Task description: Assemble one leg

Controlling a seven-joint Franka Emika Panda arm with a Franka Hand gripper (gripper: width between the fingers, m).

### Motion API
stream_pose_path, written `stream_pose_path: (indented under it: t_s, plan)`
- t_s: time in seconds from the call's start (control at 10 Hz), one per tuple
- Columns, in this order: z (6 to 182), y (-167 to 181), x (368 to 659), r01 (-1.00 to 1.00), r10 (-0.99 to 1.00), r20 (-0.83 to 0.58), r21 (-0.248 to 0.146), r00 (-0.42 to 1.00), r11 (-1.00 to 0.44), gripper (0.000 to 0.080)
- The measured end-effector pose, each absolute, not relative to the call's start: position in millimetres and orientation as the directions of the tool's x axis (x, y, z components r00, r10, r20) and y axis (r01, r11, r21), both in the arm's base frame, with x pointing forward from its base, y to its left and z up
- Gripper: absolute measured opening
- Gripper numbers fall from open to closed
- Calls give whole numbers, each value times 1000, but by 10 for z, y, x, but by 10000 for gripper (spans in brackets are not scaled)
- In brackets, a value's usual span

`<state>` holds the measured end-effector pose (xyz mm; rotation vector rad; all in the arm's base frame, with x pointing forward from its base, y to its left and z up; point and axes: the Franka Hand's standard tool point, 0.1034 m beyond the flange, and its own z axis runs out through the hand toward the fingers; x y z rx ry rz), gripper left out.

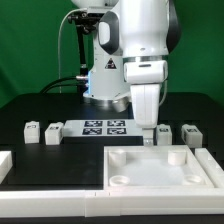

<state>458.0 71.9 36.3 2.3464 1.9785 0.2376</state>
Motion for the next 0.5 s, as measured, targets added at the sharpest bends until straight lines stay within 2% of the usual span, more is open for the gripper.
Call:
stream_pose_path:
  t_s: [0.2,0.3,0.5]
  plan:
    - [341,710,4579,973,982,77,143,170,-180,648]
    - [341,708,4581,964,973,85,139,217,-227,648]
    - [340,704,4592,897,903,114,116,414,-426,648]
